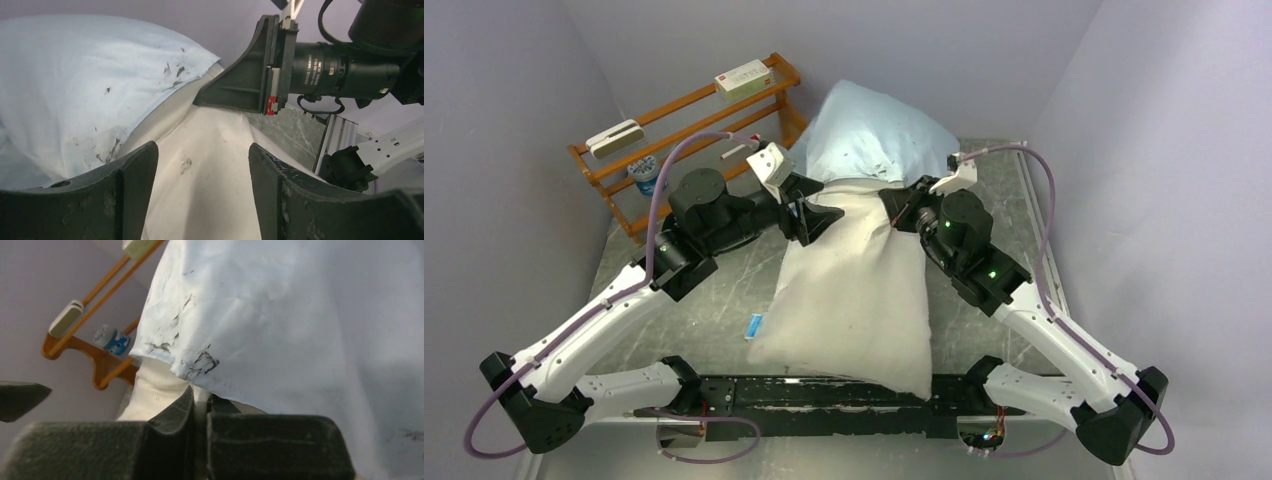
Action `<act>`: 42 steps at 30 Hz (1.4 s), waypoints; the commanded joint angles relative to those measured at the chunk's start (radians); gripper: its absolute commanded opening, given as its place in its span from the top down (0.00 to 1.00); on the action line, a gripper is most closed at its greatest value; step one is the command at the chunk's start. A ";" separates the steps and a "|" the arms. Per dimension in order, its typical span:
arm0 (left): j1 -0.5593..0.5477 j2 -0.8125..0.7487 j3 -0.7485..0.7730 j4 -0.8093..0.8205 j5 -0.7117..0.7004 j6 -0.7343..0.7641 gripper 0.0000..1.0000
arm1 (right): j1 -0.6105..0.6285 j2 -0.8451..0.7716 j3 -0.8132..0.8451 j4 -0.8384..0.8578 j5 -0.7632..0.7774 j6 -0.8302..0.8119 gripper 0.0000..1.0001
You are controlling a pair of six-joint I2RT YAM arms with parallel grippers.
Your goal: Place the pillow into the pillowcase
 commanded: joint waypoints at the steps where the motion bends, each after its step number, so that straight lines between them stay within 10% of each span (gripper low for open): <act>1: -0.002 -0.045 -0.027 0.063 -0.004 0.001 0.29 | -0.004 -0.056 -0.002 0.247 -0.011 0.000 1.00; 10: -0.002 -0.028 -0.014 -0.059 -0.185 -0.001 0.30 | -0.004 -0.071 -0.050 0.243 0.021 -0.027 1.00; 36: -0.001 0.170 -0.233 0.371 -0.362 0.518 0.22 | -0.004 -0.101 -0.041 0.188 -0.063 -0.035 1.00; 42: -0.002 0.223 -0.228 0.483 -0.393 0.583 0.49 | -0.004 -0.086 -0.059 0.235 -0.079 -0.020 1.00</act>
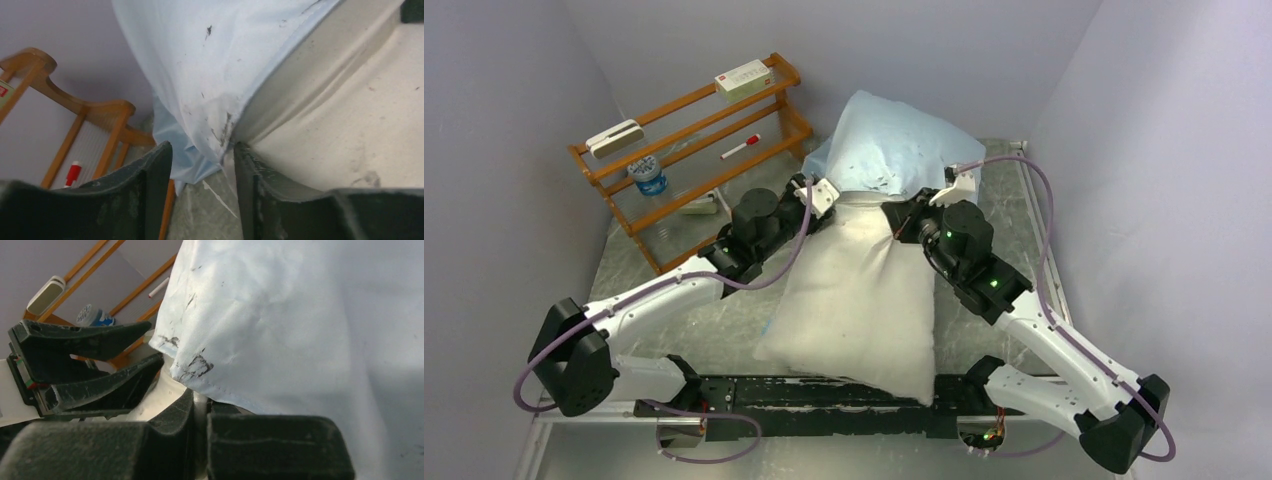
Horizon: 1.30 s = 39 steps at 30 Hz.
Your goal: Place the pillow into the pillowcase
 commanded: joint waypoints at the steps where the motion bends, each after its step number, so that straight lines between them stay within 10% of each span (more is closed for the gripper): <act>1: 0.000 0.023 0.043 0.109 -0.009 0.076 0.66 | 0.003 -0.024 0.045 0.239 -0.037 0.030 1.00; 4: 0.000 0.002 0.026 0.094 0.035 0.066 0.95 | 0.003 -0.011 0.057 0.244 -0.023 0.043 1.00; 26: -0.014 -0.399 -0.123 -0.142 0.563 -0.034 0.95 | 0.002 0.125 0.066 0.427 0.427 0.203 1.00; 39: -0.014 -0.504 -0.168 -0.066 0.480 -0.157 0.95 | -0.010 0.140 0.119 0.396 0.181 0.019 1.00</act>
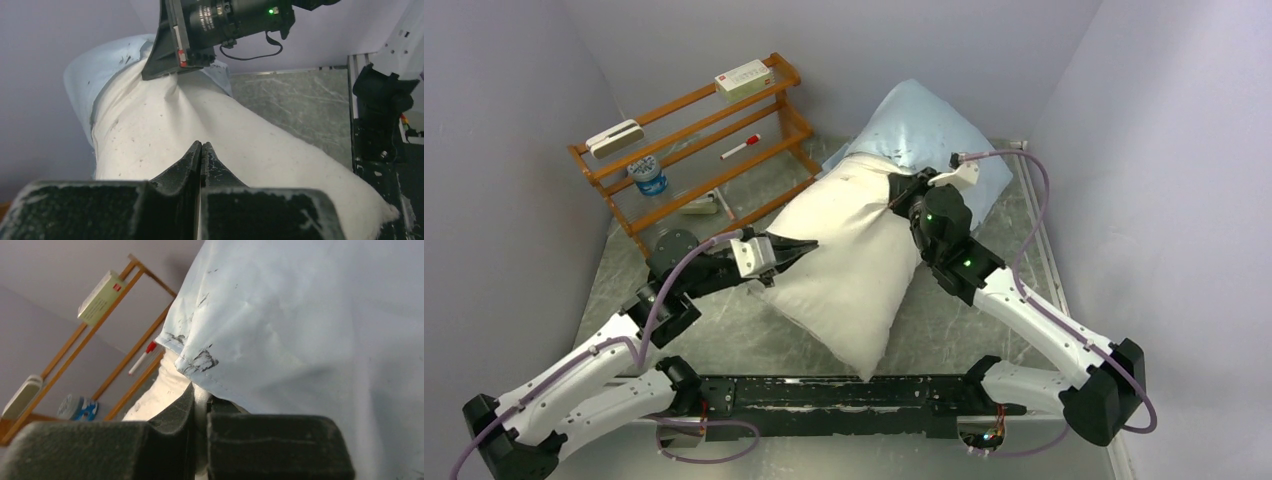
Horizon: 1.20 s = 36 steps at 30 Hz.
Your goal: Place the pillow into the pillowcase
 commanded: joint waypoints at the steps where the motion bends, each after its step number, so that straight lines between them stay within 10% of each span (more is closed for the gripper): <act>1: -0.004 0.000 -0.009 0.079 -0.183 -0.032 0.87 | -0.004 -0.048 0.088 0.185 -0.192 -0.123 1.00; 4: -0.005 0.069 0.065 0.031 -0.450 -0.028 0.54 | -0.006 -0.088 0.103 0.098 -0.249 -0.207 1.00; 9: -0.003 0.263 0.278 -0.238 -0.758 -0.189 0.42 | -0.011 -0.092 0.125 -0.041 -0.214 -0.341 1.00; 19: 0.001 0.270 0.067 -0.227 -0.515 -0.552 0.50 | -0.102 0.065 0.315 -0.375 -0.259 -0.436 1.00; 27: -0.018 0.326 -0.221 0.217 -0.277 -0.630 0.57 | -0.092 0.088 0.301 -0.588 -0.338 -0.195 0.48; 30: -0.026 0.375 -0.217 0.228 -0.316 -0.618 0.58 | -0.073 0.083 0.252 -0.615 -0.364 -0.168 0.05; 36: -0.028 0.402 -0.233 0.306 -0.354 -0.655 0.57 | 0.000 0.190 0.248 -0.640 -0.227 -0.242 0.00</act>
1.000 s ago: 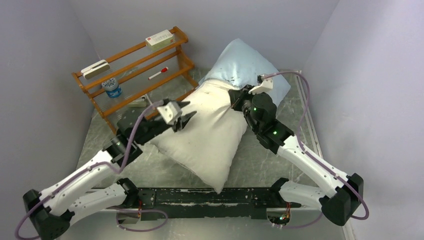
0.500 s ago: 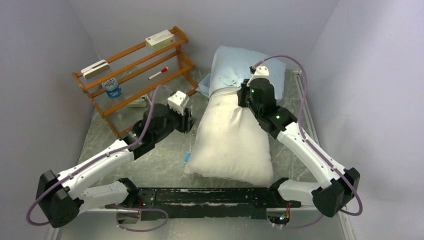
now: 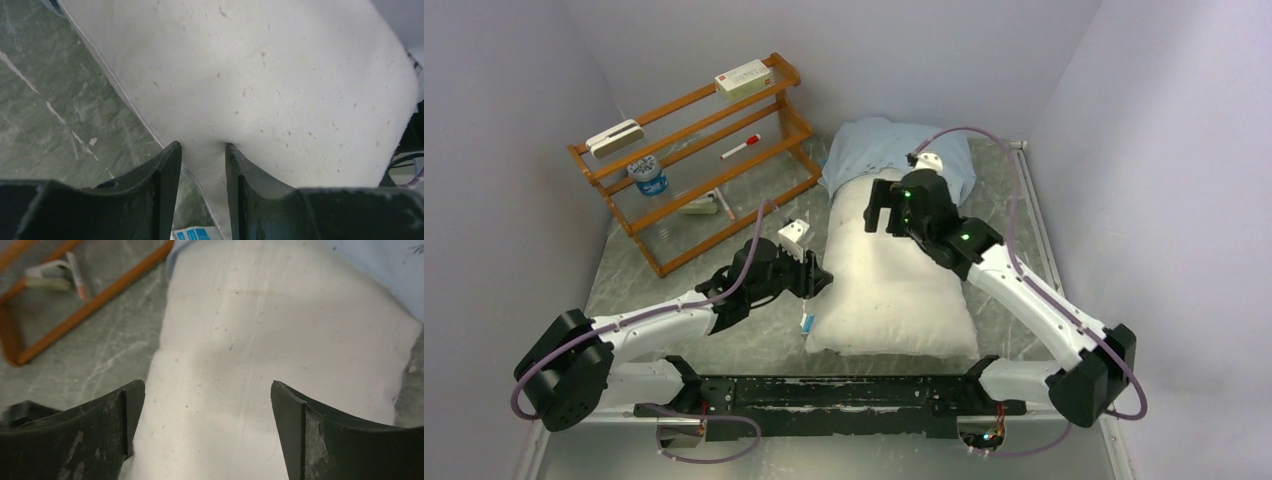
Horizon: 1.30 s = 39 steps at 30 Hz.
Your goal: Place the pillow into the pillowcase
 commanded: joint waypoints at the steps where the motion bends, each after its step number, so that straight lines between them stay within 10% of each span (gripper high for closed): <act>1: -0.006 -0.008 -0.002 0.155 -0.021 -0.048 0.57 | 0.068 0.117 0.041 -0.058 0.128 -0.031 0.00; 13: -0.008 -0.185 -0.002 -0.058 -0.216 0.090 0.53 | 0.121 0.577 0.106 -0.008 0.379 -0.110 0.08; 19: -0.008 -0.244 0.003 -0.014 -0.316 0.177 0.45 | 0.067 0.368 -0.040 0.162 0.190 -0.222 1.00; 23: -0.008 -0.175 0.093 -0.011 -0.373 0.283 0.29 | 0.056 0.234 -0.109 0.187 0.114 -0.268 1.00; 39: 0.002 0.288 0.312 0.233 -0.284 0.588 0.32 | 0.046 -0.036 -0.225 0.230 -0.003 -0.289 1.00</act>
